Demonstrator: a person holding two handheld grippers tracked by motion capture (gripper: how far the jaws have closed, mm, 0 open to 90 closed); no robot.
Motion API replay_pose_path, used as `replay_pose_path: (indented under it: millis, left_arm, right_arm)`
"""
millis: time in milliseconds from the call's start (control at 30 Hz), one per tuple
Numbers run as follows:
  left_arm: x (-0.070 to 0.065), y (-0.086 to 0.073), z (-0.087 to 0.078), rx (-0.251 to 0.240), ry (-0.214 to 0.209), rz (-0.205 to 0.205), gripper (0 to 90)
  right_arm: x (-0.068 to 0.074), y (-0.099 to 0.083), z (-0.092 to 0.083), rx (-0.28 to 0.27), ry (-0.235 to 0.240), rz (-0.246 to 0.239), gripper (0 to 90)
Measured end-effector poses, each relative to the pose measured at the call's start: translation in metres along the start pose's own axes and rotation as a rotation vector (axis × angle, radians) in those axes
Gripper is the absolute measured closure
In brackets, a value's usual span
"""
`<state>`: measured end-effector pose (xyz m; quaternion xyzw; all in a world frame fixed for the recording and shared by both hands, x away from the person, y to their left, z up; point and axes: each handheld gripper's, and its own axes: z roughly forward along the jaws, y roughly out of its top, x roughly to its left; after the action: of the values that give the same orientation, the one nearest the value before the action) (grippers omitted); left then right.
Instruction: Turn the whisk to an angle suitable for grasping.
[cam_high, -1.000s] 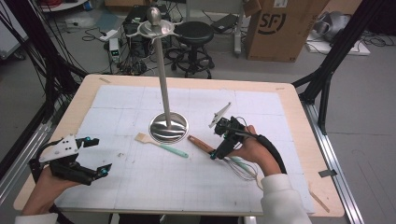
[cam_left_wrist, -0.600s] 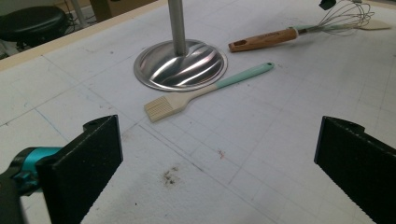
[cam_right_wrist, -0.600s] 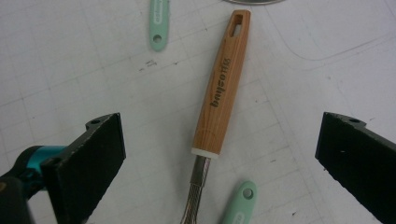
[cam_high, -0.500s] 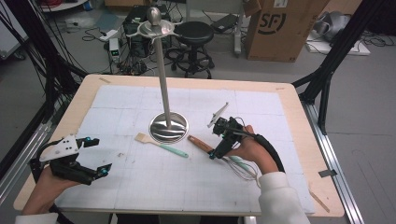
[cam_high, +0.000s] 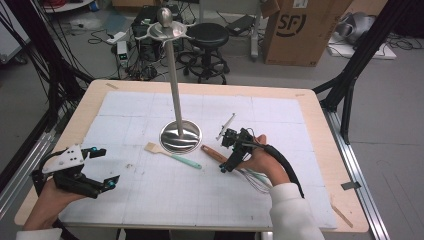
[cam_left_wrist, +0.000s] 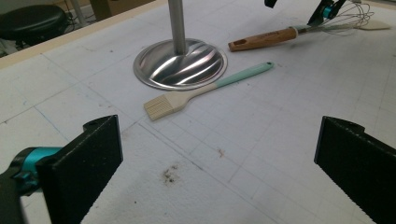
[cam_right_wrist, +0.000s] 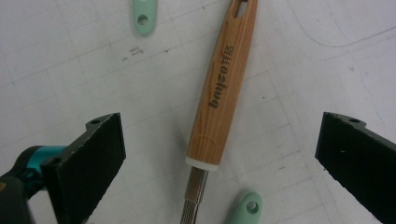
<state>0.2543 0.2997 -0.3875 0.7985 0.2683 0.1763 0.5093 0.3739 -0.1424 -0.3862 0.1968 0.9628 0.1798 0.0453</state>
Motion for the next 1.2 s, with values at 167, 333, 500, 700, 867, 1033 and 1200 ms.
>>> replay_pose_path:
  millis: [167,333,500,700,867,1033,1200]
  left_arm:
    - [0.0,0.0,0.0,-0.001,0.0,0.001,1.6]
    - [0.0,0.0,-0.001,-0.002,-0.002,0.002,1.6]
    - [0.0,0.0,-0.001,-0.003,0.0,-0.002,1.6]
    - [0.0,0.0,0.0,-0.001,0.0,-0.001,1.6]
    - [0.0,-0.001,0.0,-0.001,-0.001,-0.003,1.6]
    - [0.001,-0.001,-0.001,-0.001,0.0,-0.002,1.6]
    - [0.001,-0.001,-0.001,-0.002,-0.003,-0.004,1.6]
  right_arm:
    - [0.0,0.001,0.006,0.028,0.012,0.005,0.6]
    - [0.001,0.003,0.017,0.058,0.034,-0.007,5.9]
    - [0.0,0.004,0.022,0.077,0.057,0.005,15.0]
    - [-0.001,0.005,0.025,0.1,0.051,0.043,25.8]
    - [-0.001,0.007,0.027,0.118,0.04,0.047,32.7]
    - [0.001,0.008,0.031,0.126,0.039,0.053,37.7]
    - [0.0,0.008,0.029,0.129,0.033,0.055,44.3]
